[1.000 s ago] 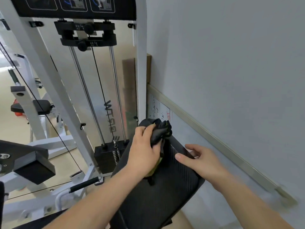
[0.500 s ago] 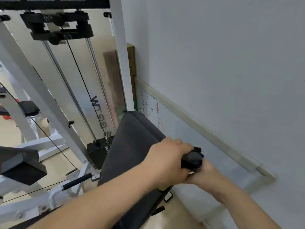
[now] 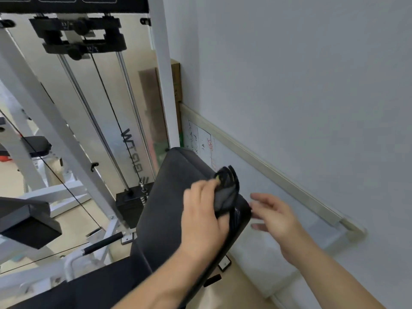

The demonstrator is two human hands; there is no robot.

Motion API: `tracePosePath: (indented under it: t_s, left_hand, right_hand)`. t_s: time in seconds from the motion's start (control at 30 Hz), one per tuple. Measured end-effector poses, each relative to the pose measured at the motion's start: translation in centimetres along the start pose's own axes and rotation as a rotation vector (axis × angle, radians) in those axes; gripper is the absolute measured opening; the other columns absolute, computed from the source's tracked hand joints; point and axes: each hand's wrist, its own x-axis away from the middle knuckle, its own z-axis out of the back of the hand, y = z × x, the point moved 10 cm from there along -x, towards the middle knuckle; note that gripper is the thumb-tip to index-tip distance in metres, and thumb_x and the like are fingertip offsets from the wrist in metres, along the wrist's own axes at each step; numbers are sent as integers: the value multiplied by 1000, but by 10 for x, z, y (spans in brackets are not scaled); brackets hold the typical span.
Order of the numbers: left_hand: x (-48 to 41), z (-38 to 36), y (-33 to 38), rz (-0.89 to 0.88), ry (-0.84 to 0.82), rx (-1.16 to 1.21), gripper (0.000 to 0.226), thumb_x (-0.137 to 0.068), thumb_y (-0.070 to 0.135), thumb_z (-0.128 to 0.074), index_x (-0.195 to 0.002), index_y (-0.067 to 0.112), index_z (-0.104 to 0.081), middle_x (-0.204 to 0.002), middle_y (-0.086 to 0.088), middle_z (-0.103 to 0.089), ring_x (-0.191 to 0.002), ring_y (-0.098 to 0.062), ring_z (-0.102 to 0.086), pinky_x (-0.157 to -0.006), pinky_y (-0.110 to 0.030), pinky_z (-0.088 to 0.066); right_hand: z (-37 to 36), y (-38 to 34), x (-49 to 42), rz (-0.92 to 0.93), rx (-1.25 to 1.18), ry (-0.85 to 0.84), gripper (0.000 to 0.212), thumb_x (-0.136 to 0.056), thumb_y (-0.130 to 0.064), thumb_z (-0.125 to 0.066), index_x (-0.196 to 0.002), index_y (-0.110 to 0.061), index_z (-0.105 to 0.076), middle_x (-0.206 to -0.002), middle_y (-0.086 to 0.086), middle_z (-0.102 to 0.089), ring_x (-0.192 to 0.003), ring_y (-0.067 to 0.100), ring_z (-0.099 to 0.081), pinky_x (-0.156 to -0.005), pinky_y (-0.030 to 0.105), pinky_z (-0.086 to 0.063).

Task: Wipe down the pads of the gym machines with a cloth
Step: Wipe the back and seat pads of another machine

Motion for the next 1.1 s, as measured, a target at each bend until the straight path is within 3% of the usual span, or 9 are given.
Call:
tracePosePath:
  t_s: [0.2, 0.27, 0.37, 0.4, 0.53, 0.63, 0.7, 0.83, 1.1]
  left_hand:
    - [80, -4, -56, 138, -112, 164, 64, -71, 11, -63, -131, 29, -49, -127, 9, -49, -115, -16, -49, -90, -30, -48]
    - [61, 4, -102, 342, -71, 121, 61, -81, 9, -68, -135, 28, -49, -129, 7, -47, -117, -18, -48, -95, -34, -47]
    - [43, 18, -184, 897, -7, 195, 39, -97, 30, -65, -133, 21, -53, -131, -5, -55, -123, -27, -55, -101, -40, -45]
    - [39, 20, -189, 940, 14, 246, 36, -98, 36, -63, -130, 21, -54, -128, -5, -58, -121, -28, -58, -101, -40, -47]
    - [21, 33, -112, 497, 97, 306, 42, -94, 42, -65, -132, 30, -52, -123, 12, -50, -114, -5, -48, -97, -18, -42]
    - [25, 7, -75, 277, -32, 118, 64, -85, 32, -58, -146, 33, -37, -137, 9, -38, -117, -17, -42, -97, -34, -47]
    - [12, 1, -98, 283, -39, 64, 75, -75, 18, -58, -145, 31, -35, -136, 1, -40, -115, -24, -44, -97, -43, -49]
    - [-38, 10, -153, 325, 5, 9, 75, -76, 15, -58, -145, 29, -33, -134, -8, -44, -114, -30, -45, -96, -48, -50]
    - [-55, 13, -234, 794, 175, 78, 61, -99, 23, -56, -155, 21, -35, -143, -15, -41, -128, -37, -44, -100, -51, -42]
  right_hand:
    - [-43, -80, -14, 245, 366, 30, 18, -96, -22, -67, -113, -25, -73, -101, -11, -72, -99, 11, -69, -97, 35, -55]
    - [-68, -98, -16, 333, 552, -12, 23, -96, -26, -66, -119, -24, -71, -110, -12, -70, -102, 10, -66, -92, 29, -50]
    - [-105, -115, -21, 414, 796, -83, 38, -98, -32, -63, -135, -23, -63, -131, -6, -62, -120, 14, -58, -97, 27, -41]
    - [-114, -119, -24, 433, 840, -100, 43, -98, -33, -63, -139, -22, -60, -136, -5, -59, -125, 15, -56, -100, 27, -40]
    - [-155, -140, -48, 477, 928, -144, 30, -97, -35, -64, -124, -21, -67, -116, -2, -58, -113, 16, -57, -92, 28, -40]
    - [-165, -139, -70, 456, 1020, -79, 24, -92, -38, -67, -107, -20, -75, -107, 2, -69, -104, 24, -64, -93, 35, -50]
    - [-165, -136, -75, 427, 1042, -13, 34, -91, -42, -69, -119, -24, -76, -120, -2, -73, -115, 24, -66, -99, 42, -53]
    - [-167, -140, -74, 448, 1059, 44, 36, -94, -45, -66, -129, -35, -70, -127, -12, -69, -122, 19, -62, -99, 35, -51]
    - [-175, -140, -66, 497, 1196, 142, 25, -99, -33, -57, -117, -26, -71, -119, -5, -68, -108, 25, -63, -78, 33, -44]
